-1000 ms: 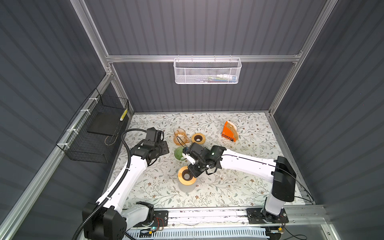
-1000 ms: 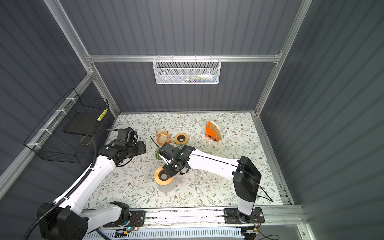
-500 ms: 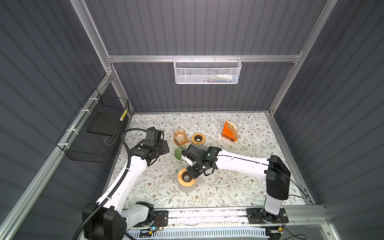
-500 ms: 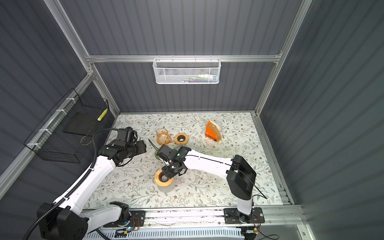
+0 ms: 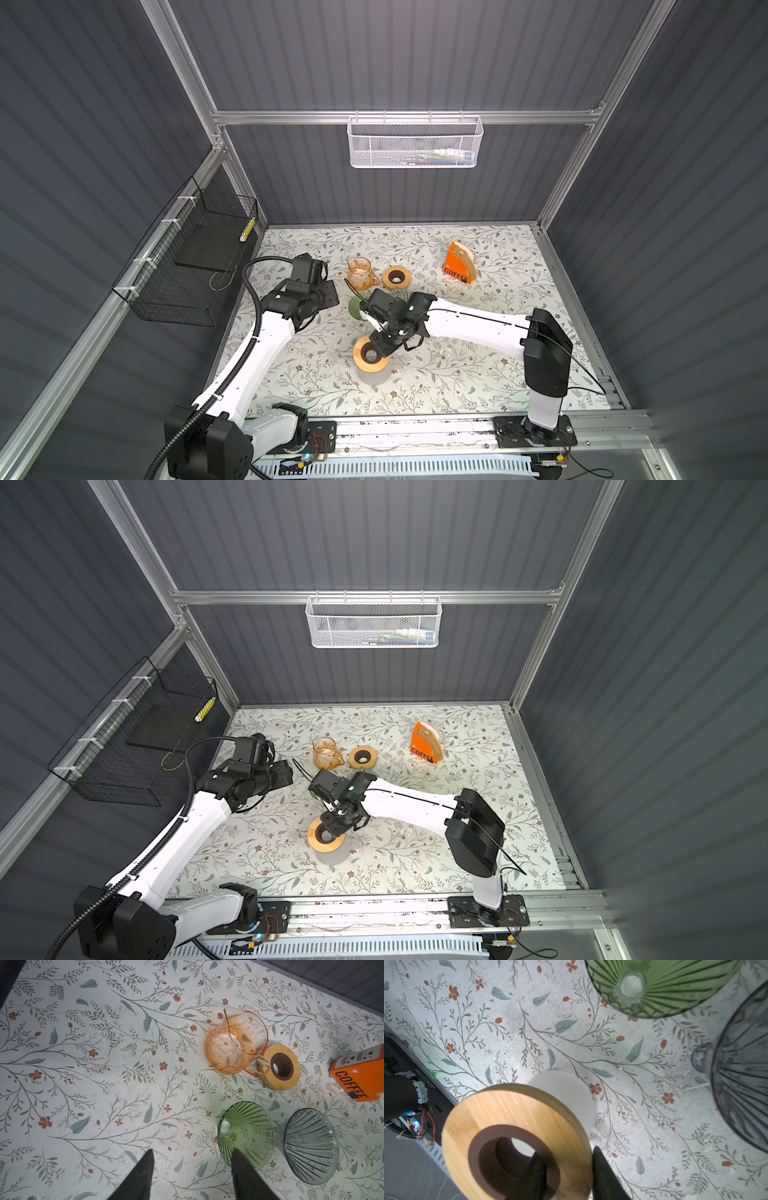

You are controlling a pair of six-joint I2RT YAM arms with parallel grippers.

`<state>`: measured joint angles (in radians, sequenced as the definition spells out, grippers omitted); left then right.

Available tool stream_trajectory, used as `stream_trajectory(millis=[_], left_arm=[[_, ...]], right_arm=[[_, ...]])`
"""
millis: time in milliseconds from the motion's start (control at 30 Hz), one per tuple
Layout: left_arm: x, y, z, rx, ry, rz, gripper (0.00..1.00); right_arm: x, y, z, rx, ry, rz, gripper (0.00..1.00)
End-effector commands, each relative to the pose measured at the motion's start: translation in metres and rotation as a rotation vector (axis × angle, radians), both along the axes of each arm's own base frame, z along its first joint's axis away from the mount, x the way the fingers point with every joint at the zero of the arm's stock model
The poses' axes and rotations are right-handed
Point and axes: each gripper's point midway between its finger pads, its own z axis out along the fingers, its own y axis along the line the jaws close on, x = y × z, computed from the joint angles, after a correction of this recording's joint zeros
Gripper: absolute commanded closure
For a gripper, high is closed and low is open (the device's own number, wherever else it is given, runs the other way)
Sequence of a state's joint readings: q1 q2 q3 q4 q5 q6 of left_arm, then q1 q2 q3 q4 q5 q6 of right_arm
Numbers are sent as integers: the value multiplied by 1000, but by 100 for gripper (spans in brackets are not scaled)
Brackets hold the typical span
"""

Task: Place the coffee filter in the dripper
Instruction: 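Lower the bamboo stand onto the frosted pitcher and open the right gripper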

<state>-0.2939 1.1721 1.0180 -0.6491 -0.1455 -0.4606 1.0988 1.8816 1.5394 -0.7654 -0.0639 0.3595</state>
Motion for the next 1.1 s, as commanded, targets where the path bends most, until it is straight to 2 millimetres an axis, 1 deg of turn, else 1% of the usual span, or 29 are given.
stream_trajectory(millis=[0, 200, 400, 767, 933, 1067], left_arm=[[-3, -4, -2, 6, -1, -34, 40], [1, -4, 0, 13, -5, -40, 40], [-1, -3, 0, 17, -8, -39, 40], [-2, -2, 0, 20, -8, -38, 39], [-3, -2, 0, 20, -9, -40, 39], [-3, -2, 1, 19, -14, -39, 39]], right_arm=[[-1, 1, 4, -12, -1, -5, 75], [0, 1, 3, -20, -3, -12, 74], [0, 1, 0, -28, 2, -14, 73], [-2, 1, -2, -35, 6, -12, 70], [-1, 3, -2, -37, 1, -11, 66], [-2, 4, -3, -45, -2, -9, 66]])
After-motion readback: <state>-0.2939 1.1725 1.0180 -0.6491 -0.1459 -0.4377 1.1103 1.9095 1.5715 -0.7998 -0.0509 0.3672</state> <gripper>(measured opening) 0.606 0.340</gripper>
